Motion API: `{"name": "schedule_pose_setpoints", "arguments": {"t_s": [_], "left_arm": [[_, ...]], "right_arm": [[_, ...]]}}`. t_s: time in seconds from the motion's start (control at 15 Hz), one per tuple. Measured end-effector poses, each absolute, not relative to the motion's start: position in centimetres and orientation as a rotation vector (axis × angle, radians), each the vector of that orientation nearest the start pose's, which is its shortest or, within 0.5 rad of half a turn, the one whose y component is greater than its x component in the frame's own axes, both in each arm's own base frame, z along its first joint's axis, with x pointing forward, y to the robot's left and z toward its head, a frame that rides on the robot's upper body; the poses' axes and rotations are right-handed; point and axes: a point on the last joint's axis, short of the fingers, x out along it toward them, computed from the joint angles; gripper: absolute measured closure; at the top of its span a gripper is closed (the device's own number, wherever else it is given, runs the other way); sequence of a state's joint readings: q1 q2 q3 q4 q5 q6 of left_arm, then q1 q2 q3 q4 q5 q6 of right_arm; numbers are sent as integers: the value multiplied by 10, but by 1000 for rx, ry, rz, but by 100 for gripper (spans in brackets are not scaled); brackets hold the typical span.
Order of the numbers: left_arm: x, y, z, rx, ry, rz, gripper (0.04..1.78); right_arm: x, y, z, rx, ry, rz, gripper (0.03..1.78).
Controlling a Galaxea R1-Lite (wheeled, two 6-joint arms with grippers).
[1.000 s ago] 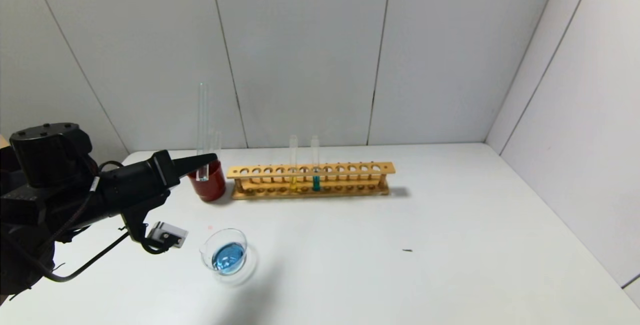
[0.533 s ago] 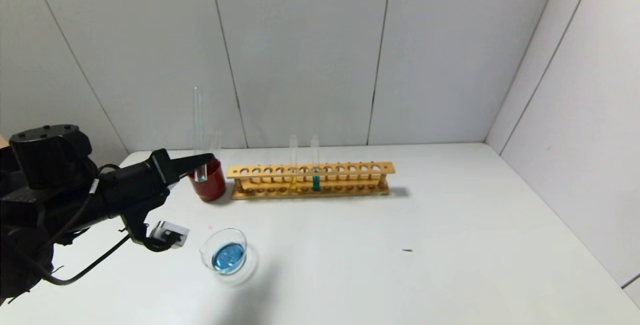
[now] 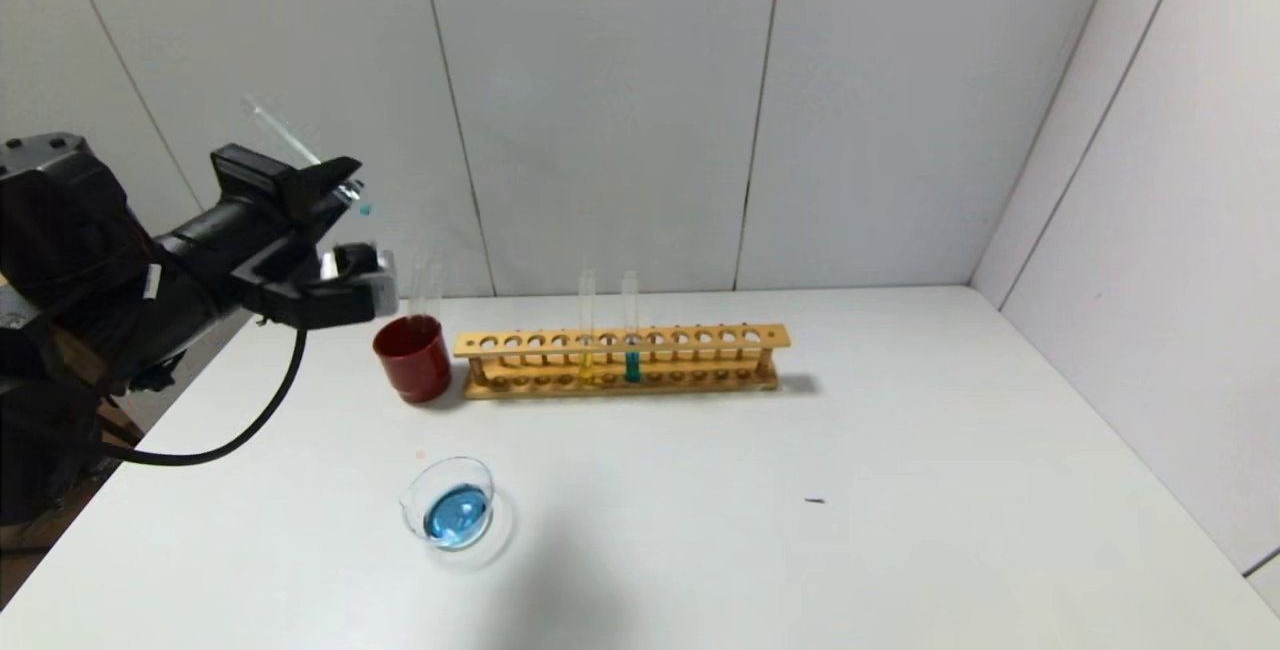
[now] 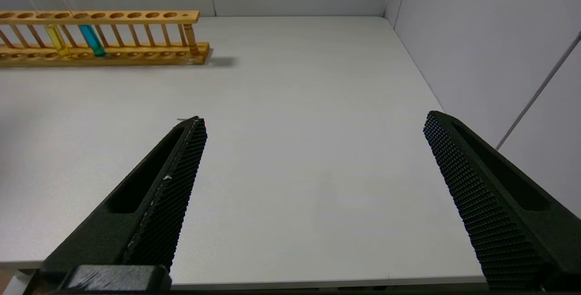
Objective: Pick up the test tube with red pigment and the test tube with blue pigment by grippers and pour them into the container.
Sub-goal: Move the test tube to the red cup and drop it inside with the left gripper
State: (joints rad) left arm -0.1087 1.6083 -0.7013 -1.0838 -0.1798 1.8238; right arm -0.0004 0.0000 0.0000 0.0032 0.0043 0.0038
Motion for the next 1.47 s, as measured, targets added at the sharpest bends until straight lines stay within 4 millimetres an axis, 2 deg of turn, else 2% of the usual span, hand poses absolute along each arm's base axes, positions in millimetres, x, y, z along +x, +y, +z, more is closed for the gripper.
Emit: {"name": "schedule_pose_setpoints", "arguments": {"t_s": [0.13,0.4,0.67,0.8,0.93,1.07,1.47], "left_arm": [[280,-34,235,1587,-219,-10,151],[286,-34,243,1076,39,-88,151],[302,-35,248,530,117,-81,151],[315,-31,242,331,118,-104,151],[327,-30,237,226,75,-145,151],[340,-27,228,191,41,-136,151],[368,-25,182,175,57,-129,151]], "right_arm": [[-23,0,75,4,3,3,6],[-23,0,75,4,3,3,6],[-23,0,75,4,3,3,6],[-23,0,75,4,3,3,6],[-23,0,75,4,3,3,6],[-23,0,75,4,3,3,6],[-23,0,75,4,3,3,6]]}}
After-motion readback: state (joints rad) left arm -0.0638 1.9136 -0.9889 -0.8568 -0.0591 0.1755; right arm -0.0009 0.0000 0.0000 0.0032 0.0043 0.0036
